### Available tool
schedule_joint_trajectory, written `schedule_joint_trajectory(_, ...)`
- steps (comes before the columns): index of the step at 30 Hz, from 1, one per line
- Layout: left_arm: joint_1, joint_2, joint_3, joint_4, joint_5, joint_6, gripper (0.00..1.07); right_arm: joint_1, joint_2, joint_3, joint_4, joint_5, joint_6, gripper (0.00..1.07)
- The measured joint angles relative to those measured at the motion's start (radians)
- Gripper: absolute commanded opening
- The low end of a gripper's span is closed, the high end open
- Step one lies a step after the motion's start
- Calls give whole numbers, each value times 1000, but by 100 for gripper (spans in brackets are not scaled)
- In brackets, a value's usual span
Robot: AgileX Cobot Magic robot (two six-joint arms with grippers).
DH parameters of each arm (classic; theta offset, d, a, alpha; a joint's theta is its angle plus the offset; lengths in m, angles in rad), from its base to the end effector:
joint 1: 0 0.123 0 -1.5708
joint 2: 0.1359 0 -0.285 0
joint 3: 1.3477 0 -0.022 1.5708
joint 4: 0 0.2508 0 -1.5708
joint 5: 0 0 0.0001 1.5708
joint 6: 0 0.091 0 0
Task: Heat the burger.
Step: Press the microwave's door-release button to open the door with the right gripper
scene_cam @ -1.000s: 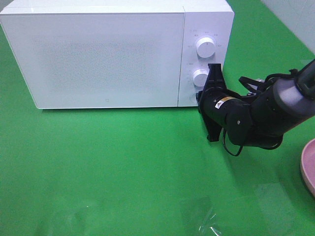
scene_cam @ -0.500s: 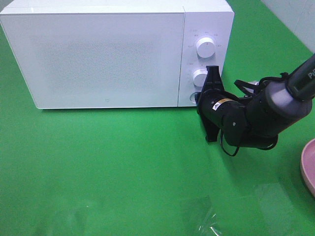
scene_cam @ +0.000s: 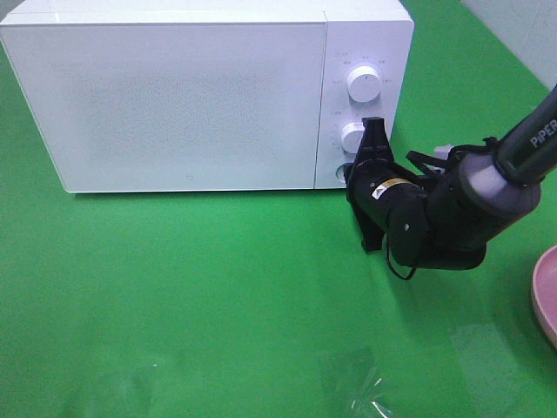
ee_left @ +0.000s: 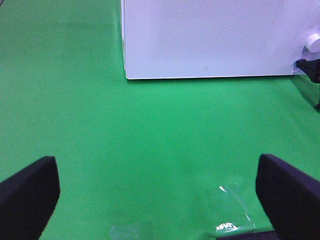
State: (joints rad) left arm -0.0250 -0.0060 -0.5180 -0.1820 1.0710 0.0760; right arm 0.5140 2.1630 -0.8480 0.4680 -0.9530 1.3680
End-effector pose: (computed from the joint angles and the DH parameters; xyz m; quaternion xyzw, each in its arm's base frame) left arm -0.0094 -0.0142 0.2825 0.0478 0.8448 -0.0773 0.5273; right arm 0.3428 0.1551 0.0795 0.5225 0.6143 0.4335 0.4021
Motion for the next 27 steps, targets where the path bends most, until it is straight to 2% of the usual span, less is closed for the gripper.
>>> schedule_joint_trajectory(27, 0, 0, 0, 0, 0, 0, 102, 10, 49, -75, 48, 32, -53, 0)
